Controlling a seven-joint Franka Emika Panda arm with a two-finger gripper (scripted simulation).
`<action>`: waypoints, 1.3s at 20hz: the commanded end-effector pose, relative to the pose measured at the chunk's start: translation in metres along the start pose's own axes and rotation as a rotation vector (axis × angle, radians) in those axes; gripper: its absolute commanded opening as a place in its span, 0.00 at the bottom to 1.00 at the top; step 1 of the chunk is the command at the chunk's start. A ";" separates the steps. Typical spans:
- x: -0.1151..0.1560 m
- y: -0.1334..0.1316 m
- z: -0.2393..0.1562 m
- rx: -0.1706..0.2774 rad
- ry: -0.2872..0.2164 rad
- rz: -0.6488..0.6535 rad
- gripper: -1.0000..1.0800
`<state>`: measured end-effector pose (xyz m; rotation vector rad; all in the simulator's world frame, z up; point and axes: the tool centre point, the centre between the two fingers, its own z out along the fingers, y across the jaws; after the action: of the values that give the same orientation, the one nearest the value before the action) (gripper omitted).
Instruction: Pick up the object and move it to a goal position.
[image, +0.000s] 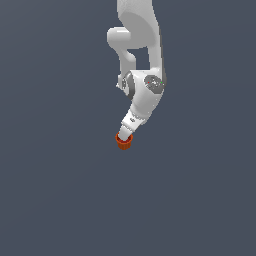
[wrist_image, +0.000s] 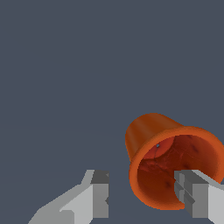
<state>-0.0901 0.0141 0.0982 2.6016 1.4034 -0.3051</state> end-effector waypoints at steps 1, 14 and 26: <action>0.000 -0.001 0.001 -0.002 -0.002 -0.012 0.62; -0.001 -0.002 0.030 -0.001 -0.001 -0.013 0.62; -0.001 -0.002 0.030 -0.001 -0.002 -0.012 0.00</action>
<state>-0.0950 0.0069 0.0694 2.5927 1.4189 -0.3077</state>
